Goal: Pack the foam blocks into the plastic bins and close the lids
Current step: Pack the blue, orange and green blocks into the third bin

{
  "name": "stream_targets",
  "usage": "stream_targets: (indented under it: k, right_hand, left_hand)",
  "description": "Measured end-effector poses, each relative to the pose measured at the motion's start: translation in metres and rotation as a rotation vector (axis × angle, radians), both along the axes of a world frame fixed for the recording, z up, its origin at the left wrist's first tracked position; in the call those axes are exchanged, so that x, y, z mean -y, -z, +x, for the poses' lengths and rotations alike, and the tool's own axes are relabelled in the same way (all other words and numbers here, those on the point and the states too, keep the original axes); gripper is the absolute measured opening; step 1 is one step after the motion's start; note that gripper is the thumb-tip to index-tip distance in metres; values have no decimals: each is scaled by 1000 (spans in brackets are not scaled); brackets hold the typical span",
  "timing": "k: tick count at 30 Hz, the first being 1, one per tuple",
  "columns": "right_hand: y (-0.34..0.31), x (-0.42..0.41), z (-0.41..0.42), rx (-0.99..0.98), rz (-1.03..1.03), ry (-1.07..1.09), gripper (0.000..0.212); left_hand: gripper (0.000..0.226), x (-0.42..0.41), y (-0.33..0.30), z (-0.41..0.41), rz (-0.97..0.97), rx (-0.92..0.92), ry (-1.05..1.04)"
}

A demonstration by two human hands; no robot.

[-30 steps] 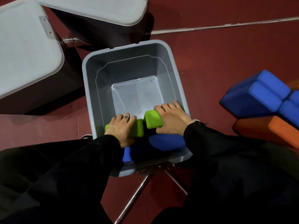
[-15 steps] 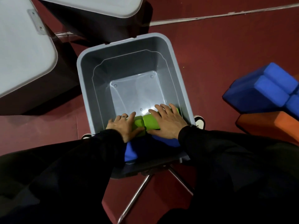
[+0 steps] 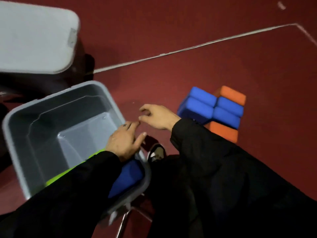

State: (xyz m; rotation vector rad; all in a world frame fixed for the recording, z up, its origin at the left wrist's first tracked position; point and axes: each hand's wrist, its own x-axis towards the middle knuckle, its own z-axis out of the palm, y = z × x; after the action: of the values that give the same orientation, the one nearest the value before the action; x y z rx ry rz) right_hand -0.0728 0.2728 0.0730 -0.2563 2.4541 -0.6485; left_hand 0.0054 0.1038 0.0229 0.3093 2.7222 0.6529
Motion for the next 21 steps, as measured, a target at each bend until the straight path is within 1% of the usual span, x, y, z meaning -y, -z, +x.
stream_targets:
  k: [2,4,7,9,11,12,14,15,17,19,21]
  right_hand:
    - [0,-53,1,12,-28,181,43]
    - [10,-109,12,6,18,328,42]
    - [38,-187,44,-126,296,466,45]
    - [59,-225,70,-157,429,506,46]
    - [81,-249,91,-107,490,458,55]
    - [92,-257,100,-96,510,405,66]
    - [111,-268,111,-153,602,304,88]
    - [116,-269,114,-185,677,257,91]
    - [123,-269,117,-255,791,195,83]
    - [122,-270,115,-267,741,133,80]
    - [115,-270,112,-283,580,13,82]
  left_hand:
    - [70,-41,-8,-14,33,-44,92]
    - [69,-80,-12,-24,50,-70,166]
    - [60,-126,-10,-27,55,-57,233]
    - [60,-146,-3,-25,53,-22,270]
    - [63,-156,6,-19,51,7,331]
    - [61,-160,12,-18,58,19,347]
    - [56,-167,21,-18,82,30,351]
    - [55,-171,24,-18,85,39,348]
    - [62,-177,30,-19,71,84,370]
    - [77,-183,34,-24,67,114,404]
    - [91,-188,41,-28,70,66,461]
